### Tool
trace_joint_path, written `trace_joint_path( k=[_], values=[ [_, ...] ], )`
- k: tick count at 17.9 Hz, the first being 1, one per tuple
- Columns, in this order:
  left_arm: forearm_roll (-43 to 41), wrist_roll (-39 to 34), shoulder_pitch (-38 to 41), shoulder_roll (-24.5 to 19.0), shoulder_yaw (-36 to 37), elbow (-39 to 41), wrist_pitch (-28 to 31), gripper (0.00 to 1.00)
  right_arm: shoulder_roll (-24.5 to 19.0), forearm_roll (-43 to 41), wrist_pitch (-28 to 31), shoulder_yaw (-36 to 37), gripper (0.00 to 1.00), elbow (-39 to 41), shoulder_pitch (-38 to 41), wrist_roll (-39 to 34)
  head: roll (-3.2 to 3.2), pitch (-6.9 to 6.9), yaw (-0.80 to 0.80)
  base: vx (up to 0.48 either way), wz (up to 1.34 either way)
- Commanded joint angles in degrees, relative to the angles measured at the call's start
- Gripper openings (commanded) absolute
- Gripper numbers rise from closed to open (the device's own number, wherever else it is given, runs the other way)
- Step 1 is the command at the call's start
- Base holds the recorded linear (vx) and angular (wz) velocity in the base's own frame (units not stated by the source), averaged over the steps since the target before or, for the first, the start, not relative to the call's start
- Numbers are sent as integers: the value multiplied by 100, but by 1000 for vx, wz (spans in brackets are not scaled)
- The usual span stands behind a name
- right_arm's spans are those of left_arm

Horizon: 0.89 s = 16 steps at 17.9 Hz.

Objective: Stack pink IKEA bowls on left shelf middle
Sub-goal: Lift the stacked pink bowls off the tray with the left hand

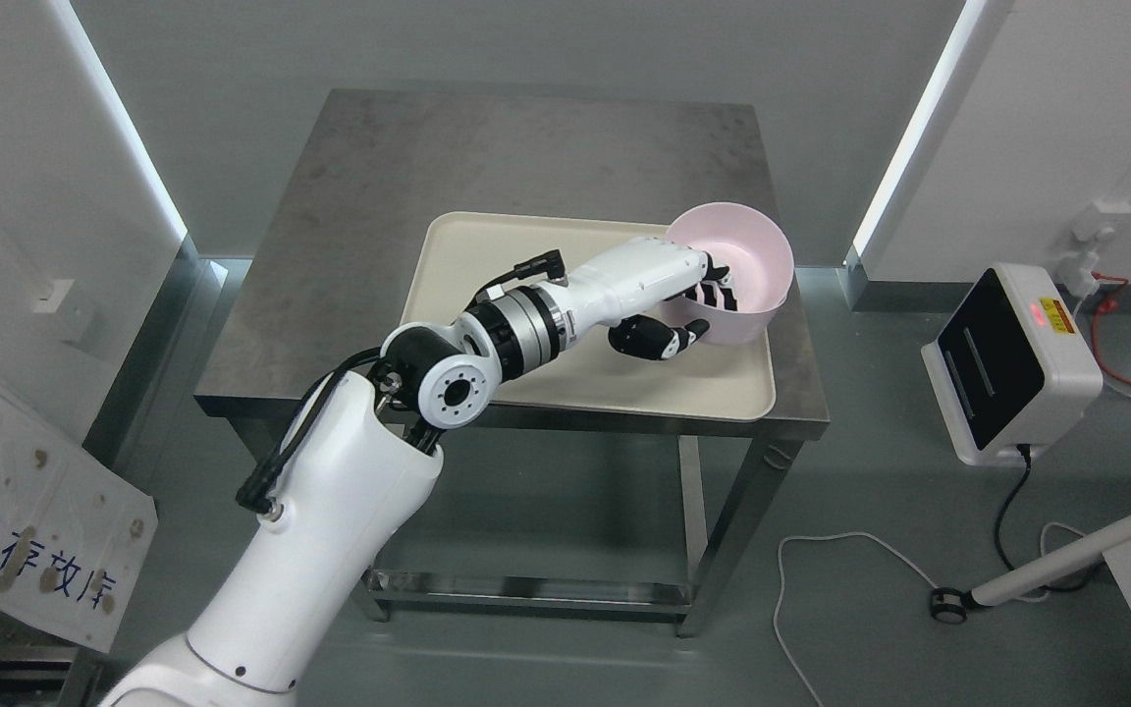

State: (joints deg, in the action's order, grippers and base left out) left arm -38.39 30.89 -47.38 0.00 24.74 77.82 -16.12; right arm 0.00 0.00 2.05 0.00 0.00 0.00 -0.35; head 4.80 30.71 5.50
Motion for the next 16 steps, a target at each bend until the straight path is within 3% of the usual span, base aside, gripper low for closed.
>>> trace_joint_path(
  k=[1, 6, 16],
  values=[
    [164, 49, 457, -100, -1875, 576, -1250, 1, 100, 0, -3, 61, 100, 193, 9, 0, 0, 0, 0, 0, 0],
    [490, 49, 985, -100, -2219, 848, -2228, 0, 100, 0, -3, 61, 100, 193, 9, 0, 0, 0, 0, 0, 0],
    [762, 260, 1082, -100, -2158, 972, -2466, 0, 100, 0, -3, 61, 100, 193, 9, 0, 0, 2, 0, 3, 0]
  ],
)
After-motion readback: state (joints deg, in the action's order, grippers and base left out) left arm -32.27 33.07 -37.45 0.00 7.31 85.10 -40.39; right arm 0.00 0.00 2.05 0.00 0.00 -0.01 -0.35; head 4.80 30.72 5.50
